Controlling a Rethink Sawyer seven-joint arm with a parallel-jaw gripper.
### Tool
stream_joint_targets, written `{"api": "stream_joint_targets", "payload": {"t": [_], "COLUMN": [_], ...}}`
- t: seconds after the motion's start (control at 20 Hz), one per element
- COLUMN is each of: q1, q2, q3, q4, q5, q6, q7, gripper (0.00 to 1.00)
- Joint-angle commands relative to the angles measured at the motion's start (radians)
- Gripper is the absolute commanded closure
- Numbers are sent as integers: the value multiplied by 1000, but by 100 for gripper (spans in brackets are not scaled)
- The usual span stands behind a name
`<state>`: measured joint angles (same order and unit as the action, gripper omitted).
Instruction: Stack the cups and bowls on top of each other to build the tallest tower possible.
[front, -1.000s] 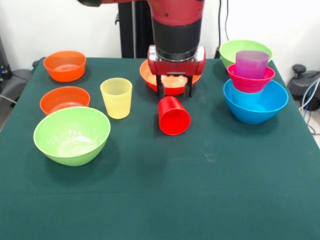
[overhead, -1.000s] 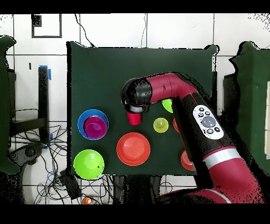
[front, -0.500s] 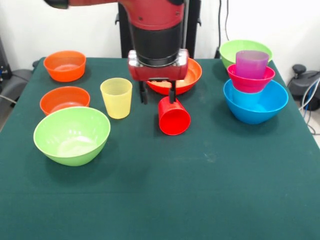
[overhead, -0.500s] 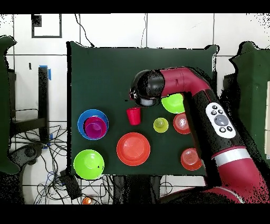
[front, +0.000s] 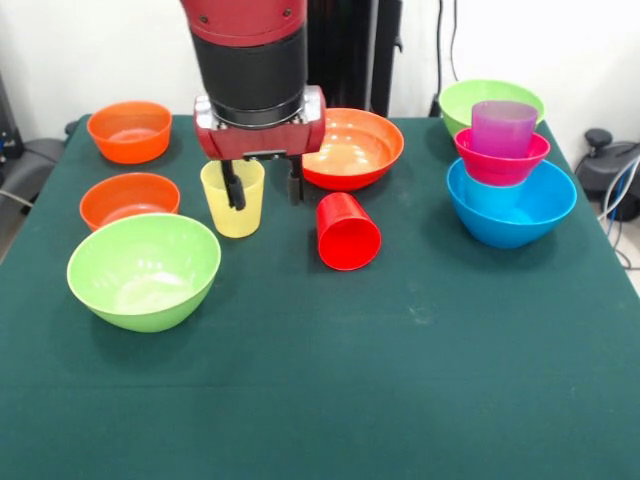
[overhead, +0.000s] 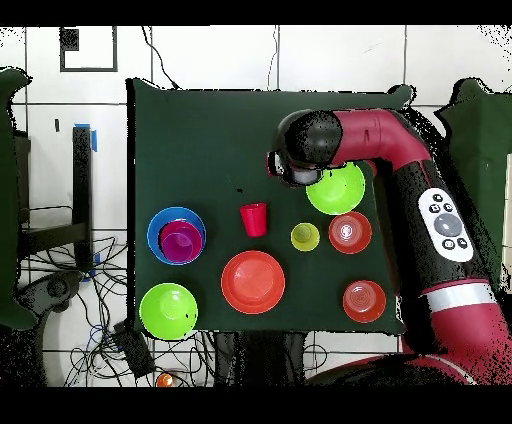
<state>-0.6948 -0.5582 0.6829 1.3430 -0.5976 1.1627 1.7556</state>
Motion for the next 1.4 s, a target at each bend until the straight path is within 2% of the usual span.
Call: {"api": "stream_joint_targets", "payload": {"t": [0.05, 0.3, 0.45, 0.6, 0.7, 1.05, 1.4], "q1": [9, -14, -59, -78, -100, -161, -189], "q2": [23, 12, -11, -15, -41, -6, 27], "q3": [26, 18, 22, 26, 27, 47, 57], "q4": [-50, 5, 88, 95, 152, 124, 118], "q5": [-26, -23, -13, -14, -24, -59, -74], "q6": [80, 45, 1, 15, 0, -5, -21], "q7": [-316, -314, -310, -325, -332, -408, -428], "gripper": [0, 0, 0, 0, 0, 0, 0]}}
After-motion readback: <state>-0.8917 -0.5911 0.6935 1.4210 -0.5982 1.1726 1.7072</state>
